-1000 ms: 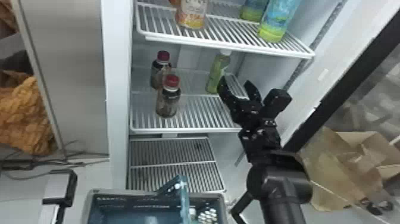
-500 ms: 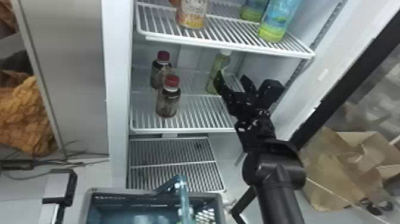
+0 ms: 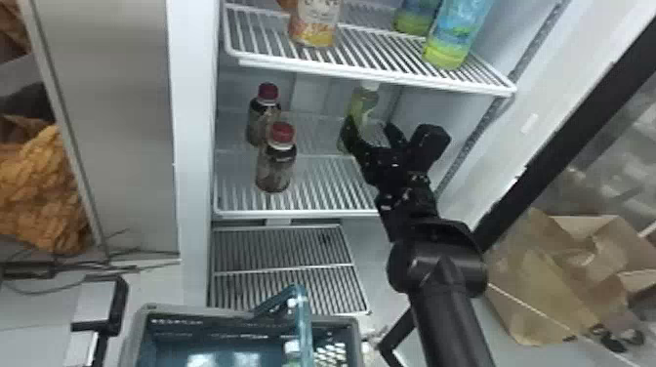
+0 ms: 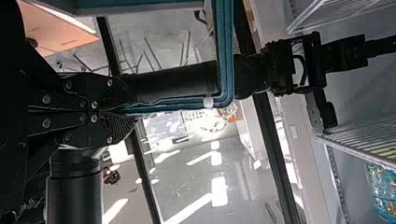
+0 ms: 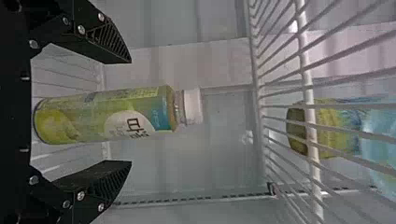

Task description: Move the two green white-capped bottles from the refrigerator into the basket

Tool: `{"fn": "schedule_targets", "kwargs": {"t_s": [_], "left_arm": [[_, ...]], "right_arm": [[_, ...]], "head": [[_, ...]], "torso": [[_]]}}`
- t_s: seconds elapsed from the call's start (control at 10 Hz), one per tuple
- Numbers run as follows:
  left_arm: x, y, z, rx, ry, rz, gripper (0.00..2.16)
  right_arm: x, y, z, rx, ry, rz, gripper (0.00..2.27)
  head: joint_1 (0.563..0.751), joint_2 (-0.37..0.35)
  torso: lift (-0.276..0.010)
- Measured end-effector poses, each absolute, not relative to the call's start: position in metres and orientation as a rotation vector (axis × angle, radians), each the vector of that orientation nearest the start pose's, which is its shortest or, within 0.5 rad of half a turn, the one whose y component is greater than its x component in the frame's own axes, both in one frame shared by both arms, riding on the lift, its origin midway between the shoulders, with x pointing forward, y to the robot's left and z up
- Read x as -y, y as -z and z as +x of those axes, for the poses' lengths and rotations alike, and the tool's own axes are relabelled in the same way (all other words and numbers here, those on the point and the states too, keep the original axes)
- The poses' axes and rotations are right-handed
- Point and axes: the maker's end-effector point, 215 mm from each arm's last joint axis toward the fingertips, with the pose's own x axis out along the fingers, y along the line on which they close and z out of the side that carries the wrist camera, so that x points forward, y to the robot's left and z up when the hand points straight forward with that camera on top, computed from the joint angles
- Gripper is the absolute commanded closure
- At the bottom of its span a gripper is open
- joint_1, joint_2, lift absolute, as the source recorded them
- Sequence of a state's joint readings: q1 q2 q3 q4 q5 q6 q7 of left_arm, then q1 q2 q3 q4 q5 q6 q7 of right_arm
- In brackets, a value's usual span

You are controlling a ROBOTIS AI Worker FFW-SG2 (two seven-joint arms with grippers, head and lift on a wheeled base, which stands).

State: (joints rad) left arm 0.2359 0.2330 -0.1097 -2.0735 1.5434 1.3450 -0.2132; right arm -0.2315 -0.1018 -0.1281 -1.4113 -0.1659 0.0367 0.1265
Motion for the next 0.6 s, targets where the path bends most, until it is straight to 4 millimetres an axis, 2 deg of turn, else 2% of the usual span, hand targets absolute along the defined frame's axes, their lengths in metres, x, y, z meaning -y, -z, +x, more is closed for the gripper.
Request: {"fn": "schedule_targets", "kwargs": {"t_s": [0.3, 0.6], "left_arm": [[0.055, 0.282, 0.231, -0.975, 1.344, -1.028, 1.13], [0.057, 0.282, 0.232, -0.976, 1.348, -1.028, 1.13]], "right_arm": [[0.313, 0.295, 0.675, 0.032, 0.013, 0.104, 0.3], [0.309, 0.296, 0.69, 0.023, 0.017, 0.099, 0.3]], "head": [[0.695, -0.35], [0.695, -0.35]], "torso": [[-0.263], [-0.263]]}}
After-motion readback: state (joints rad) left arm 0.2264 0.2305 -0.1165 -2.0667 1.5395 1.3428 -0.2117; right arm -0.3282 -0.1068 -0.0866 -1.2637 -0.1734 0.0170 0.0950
